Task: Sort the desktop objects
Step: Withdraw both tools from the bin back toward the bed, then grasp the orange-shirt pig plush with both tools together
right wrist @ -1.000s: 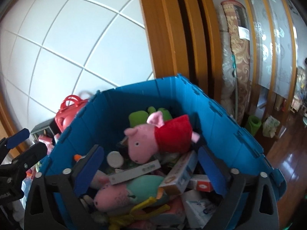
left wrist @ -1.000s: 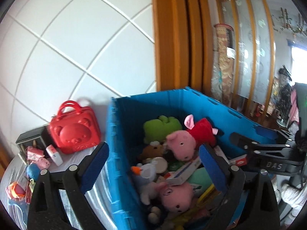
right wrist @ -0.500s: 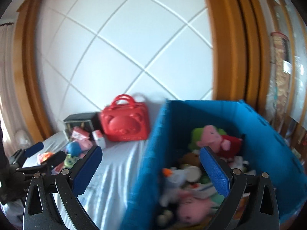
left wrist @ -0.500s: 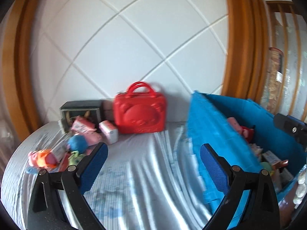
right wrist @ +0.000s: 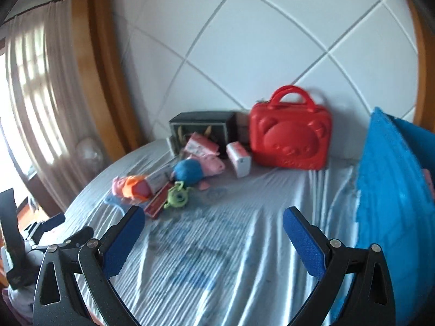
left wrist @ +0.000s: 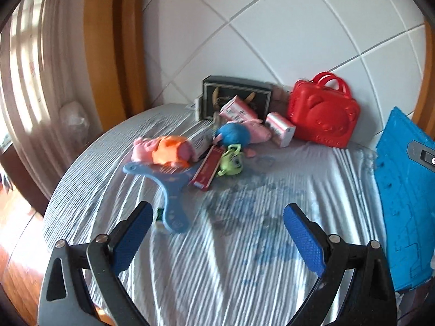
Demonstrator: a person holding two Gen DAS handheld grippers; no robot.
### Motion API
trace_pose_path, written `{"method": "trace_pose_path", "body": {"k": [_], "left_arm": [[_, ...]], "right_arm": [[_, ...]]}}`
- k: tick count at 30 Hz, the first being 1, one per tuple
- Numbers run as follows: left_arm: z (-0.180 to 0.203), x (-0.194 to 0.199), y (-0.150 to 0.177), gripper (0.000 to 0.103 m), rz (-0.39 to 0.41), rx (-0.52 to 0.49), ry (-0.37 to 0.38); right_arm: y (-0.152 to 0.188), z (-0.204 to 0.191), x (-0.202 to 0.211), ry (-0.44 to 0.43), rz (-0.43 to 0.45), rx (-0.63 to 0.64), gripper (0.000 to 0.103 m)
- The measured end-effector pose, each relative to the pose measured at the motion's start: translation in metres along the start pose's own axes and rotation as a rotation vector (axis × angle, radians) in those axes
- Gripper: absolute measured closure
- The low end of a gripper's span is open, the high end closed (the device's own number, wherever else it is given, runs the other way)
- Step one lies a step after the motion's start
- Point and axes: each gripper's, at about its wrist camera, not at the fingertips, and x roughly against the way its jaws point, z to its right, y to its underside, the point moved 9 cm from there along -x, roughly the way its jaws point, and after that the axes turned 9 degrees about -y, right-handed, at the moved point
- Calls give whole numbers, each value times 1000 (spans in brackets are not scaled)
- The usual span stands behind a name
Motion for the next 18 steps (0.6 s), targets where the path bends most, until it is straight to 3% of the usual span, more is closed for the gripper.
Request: {"method": "trace_pose_path", "body": {"k": [5,8,14,18], "left_arm": [[-67,-28,27,5,-90,45,-97],[-108,-52,28,5,-110,67,-125],[-182,-113,1,5,-108,34,-64],[-234,-158,-23,5,-118,-13,-26]], "right_arm": [[35,-27,-50,-84,-130,-41,0],[36,-38,-72,-46,-156,-24,0],[33,-63,-136,54,-182,-134,0],[32,-94,-186,75,-215,-188,0]]}}
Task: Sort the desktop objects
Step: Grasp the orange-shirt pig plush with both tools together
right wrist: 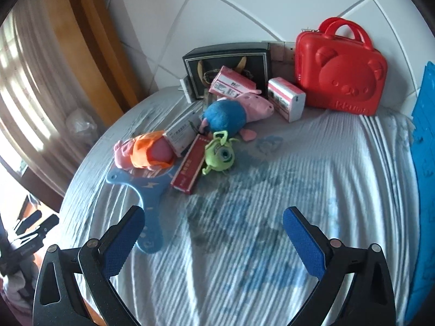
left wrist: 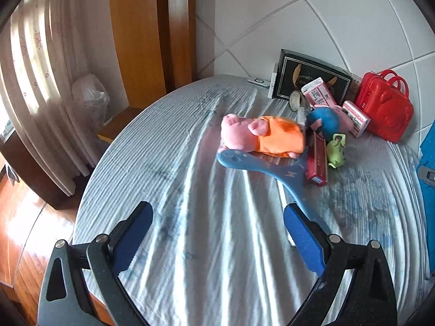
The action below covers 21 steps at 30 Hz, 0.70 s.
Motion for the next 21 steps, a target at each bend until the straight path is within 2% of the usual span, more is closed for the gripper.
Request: {"method": "trace_pose_path", "body": {"k": [4,8,10,14,18,21], "left_arm": [[-39,-48,-29,5,-20,-39,2],[-42,-91,-57,5,-25,-83,61],[-31,-110,-69,5,-38,-109,101],[8,-143,-87,5,-66,-175,229],[48,-180,-90,5,-108,-271,285],[74,-201,-87,5,-128,-349,313]], "right_arm": [[-3,-37,-44,-16,-53,-35,0],[-19,-70,-88,4,-100,17,0],[-31,-82,-109,14,-104,36,0],[-50,-93,-154,34,-133,52,0],[-58,-88,-195,51,-165,31,0],[-62,-86,-226,25,-192,-14,0]]}}
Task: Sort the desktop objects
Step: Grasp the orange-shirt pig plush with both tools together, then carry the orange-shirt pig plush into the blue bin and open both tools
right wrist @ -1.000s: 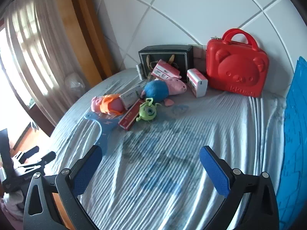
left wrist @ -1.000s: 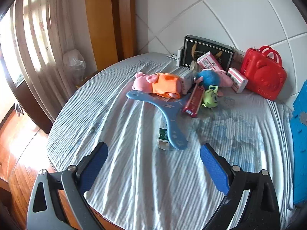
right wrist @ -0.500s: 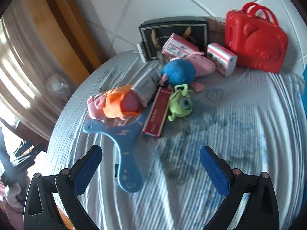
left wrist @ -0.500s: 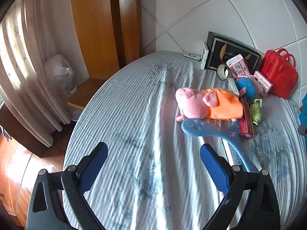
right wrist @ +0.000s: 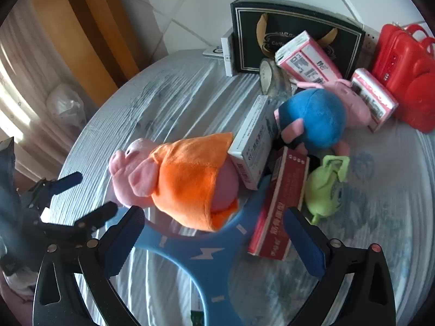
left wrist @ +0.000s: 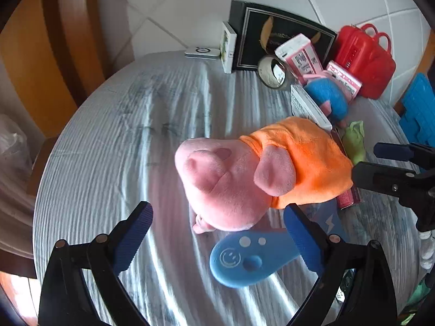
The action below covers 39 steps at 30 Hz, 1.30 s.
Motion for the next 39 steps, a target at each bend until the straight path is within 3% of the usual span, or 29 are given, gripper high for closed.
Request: {"method": "trace_pose_path", "body": {"k": [4,9,13,16,21,30,39], "left_arm": [[13,-33,-2,5,-45,-60,26],[18,-53,-8,8,-50,-43,76],[19,-48,-11,19,-26,-59,66],[18,-36,-10,23,-9,-60,57],[17,2,-14,23,57,-41,46],[30,111,-20,23,224,-15,34],[103,207,-18,23,376,-43,22]], "right_arm": [[-8,1,-33,-18,-35,-20,0],[-6,2,-73,-74,-106,-41,0],[-6,3,-70,-77,-93,-28,22],[-5,-2,-61,-66,-91,1,25],[-4,-17,-22,-76,-30,47,26],[2,-48,80,-83,123,142,26],[32,-24,197,-94,290,172,26]]}}
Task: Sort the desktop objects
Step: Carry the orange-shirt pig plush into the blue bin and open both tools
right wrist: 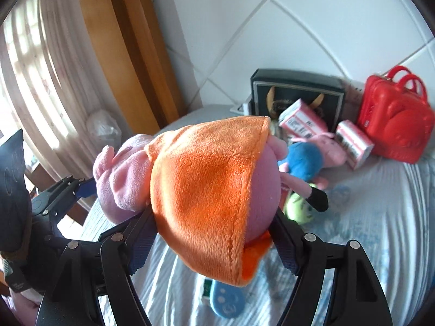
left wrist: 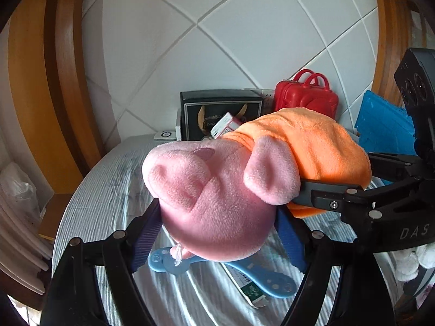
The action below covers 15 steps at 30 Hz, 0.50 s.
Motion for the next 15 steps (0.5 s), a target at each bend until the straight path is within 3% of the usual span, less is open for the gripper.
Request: {"method": "trace_pose_path", "body": {"k": [7,15], "left_arm": [[110,57,-27,23,112,-21,39],[289,109,-62,23,231,-95,141]], "right_arm": [[10,54,120,46,101,41,27],[43,158,279,146,238,25,28]]}}
